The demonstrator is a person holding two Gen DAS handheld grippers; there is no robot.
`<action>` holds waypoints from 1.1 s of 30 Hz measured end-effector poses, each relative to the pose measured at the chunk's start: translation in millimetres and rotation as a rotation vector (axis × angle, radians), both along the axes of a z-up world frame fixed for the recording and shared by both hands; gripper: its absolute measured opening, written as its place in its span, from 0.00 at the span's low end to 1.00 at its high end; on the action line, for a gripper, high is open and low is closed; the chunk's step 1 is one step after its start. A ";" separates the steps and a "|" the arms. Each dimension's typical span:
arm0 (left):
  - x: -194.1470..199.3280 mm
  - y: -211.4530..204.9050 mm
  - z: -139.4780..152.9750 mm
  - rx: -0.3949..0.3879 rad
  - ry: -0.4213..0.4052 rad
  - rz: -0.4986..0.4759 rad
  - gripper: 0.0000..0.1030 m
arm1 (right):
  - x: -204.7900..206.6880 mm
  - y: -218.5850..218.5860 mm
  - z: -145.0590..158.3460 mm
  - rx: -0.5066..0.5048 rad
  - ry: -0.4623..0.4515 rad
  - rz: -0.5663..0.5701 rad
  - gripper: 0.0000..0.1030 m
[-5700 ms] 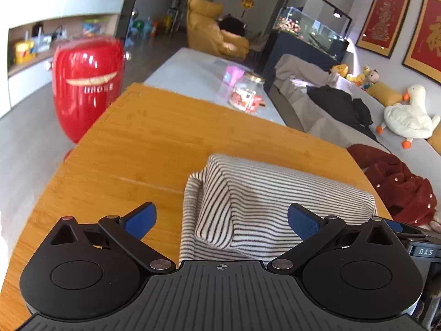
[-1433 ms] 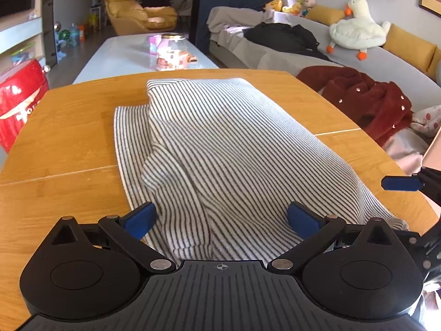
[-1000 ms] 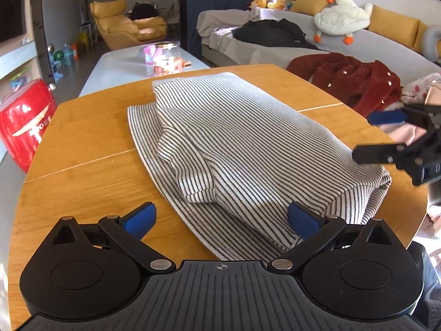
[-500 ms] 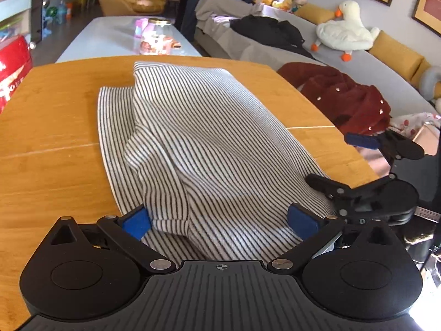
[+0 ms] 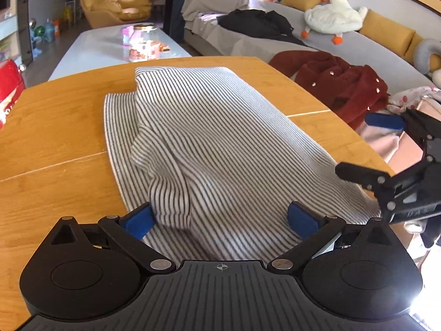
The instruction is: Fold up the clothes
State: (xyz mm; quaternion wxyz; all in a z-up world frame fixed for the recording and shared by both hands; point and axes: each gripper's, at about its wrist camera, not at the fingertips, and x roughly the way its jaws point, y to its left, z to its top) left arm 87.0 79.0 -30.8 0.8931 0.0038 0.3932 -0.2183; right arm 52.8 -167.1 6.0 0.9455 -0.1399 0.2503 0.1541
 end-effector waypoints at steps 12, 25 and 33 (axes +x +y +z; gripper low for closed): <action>-31.9 18.0 -2.0 -0.010 -0.011 0.025 1.00 | -16.3 -1.9 -16.5 0.101 0.123 -0.006 1.00; -44.9 22.9 5.9 -0.002 -0.045 0.022 1.00 | -71.8 41.9 -9.4 -0.157 0.017 0.367 1.00; -61.5 24.0 17.1 0.042 -0.100 0.011 1.00 | -54.1 72.2 -24.2 -0.298 -0.017 0.416 0.96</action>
